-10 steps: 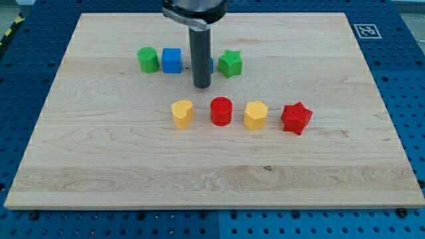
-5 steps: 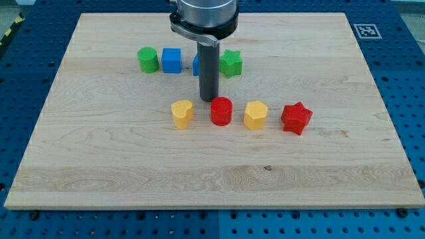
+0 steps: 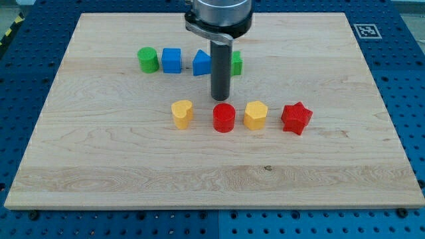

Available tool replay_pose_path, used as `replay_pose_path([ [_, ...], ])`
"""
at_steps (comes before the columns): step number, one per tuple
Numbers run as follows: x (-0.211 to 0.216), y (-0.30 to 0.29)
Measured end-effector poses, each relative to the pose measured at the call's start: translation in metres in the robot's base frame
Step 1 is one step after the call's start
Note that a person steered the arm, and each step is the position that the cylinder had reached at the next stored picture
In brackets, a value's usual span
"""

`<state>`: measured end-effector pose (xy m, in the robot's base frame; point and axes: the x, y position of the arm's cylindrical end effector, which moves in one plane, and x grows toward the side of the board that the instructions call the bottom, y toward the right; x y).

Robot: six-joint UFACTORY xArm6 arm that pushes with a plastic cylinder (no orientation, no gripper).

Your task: Move the red circle and yellow hexagon slightly downwards

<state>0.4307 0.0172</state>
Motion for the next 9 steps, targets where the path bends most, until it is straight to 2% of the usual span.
replay_pose_path([
  [3,0.000,0.106],
  [4,0.000,0.103],
  [6,0.000,0.060],
  [9,0.022,0.040],
])
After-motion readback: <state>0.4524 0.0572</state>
